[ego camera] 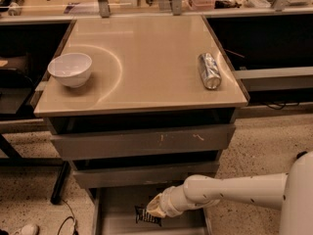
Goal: Pick rxbar chocolate from bottom drawer and place on counter
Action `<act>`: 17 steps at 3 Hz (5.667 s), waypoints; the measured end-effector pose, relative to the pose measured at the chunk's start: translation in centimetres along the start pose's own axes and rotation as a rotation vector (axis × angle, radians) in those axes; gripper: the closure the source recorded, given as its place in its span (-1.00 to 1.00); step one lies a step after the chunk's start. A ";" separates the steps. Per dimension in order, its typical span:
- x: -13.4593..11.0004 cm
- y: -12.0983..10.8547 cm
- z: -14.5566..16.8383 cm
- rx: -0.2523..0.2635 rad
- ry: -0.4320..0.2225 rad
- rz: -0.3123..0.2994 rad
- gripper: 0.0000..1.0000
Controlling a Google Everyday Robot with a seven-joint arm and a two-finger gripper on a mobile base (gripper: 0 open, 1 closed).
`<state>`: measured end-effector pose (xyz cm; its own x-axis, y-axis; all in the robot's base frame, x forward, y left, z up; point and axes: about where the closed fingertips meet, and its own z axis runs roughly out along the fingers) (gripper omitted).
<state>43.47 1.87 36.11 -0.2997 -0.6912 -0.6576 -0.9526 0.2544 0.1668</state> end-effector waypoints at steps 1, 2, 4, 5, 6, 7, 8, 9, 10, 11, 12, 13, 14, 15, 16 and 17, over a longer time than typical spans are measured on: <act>-3.7 2.0 -2.9 0.021 0.024 -0.038 1.00; -7.4 3.5 -5.7 0.056 0.052 -0.105 1.00; -8.8 3.4 -7.5 0.073 0.062 -0.144 1.00; -11.1 4.6 -10.7 0.067 0.069 -0.155 1.00; -14.3 5.2 -14.9 0.104 0.079 -0.178 1.00; -17.3 4.7 -18.9 0.159 0.106 -0.217 1.00; -20.2 3.3 -21.9 0.204 0.116 -0.265 1.00; -20.7 3.3 -22.3 0.210 0.115 -0.269 1.00; -23.0 3.1 -25.0 0.265 0.113 -0.268 1.00; -25.8 2.6 -28.7 0.319 0.117 -0.282 1.00; -28.5 1.4 -32.1 0.371 0.130 -0.304 1.00; -31.5 -0.1 -35.4 0.427 0.149 -0.338 1.00; -31.5 -0.1 -35.4 0.427 0.149 -0.338 1.00; -33.7 -1.1 -37.9 0.476 0.130 -0.372 1.00; -36.1 -3.8 -40.6 0.537 0.130 -0.394 1.00; -37.7 -6.7 -41.6 0.566 0.142 -0.407 1.00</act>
Offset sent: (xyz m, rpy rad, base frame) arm -0.0168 0.0321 0.1615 -0.1299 -0.1867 0.0848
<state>58.98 -1.90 90.35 0.0336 -0.8775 -0.4783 -0.8288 0.2430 -0.5040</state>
